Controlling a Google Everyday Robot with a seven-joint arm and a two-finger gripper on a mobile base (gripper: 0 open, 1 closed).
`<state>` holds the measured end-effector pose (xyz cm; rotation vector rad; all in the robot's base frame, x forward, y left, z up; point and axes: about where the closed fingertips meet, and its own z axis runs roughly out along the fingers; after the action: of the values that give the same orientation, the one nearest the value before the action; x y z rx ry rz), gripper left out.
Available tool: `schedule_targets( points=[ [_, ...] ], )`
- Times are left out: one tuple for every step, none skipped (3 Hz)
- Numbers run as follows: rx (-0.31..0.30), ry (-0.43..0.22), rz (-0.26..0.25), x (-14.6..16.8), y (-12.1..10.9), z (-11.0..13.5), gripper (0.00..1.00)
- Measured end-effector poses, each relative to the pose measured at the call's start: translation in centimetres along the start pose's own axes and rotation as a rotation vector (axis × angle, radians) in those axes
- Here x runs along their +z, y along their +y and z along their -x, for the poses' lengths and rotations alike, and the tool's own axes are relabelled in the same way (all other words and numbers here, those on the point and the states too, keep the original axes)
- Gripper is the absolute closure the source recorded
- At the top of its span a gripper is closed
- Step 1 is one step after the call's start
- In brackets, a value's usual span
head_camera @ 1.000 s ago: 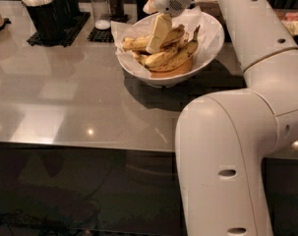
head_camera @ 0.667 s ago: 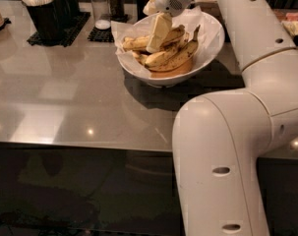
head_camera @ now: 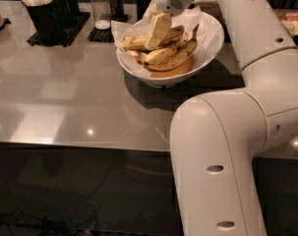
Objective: Pick banana from white bowl
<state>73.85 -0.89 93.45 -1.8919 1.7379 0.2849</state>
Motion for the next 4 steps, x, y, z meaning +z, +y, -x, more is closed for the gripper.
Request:
schedule_targets(
  points=[
    [0.000, 0.000, 0.000, -0.2, 0.2, 0.1, 0.59],
    [0.000, 0.000, 0.000, -0.3, 0.5, 0.2, 0.82],
    [0.113, 0.096, -0.012, -1.3, 1.3, -3.8, 0.84],
    [0.113, 0.096, -0.012, -1.4, 1.2, -3.4, 0.84]
  ],
)
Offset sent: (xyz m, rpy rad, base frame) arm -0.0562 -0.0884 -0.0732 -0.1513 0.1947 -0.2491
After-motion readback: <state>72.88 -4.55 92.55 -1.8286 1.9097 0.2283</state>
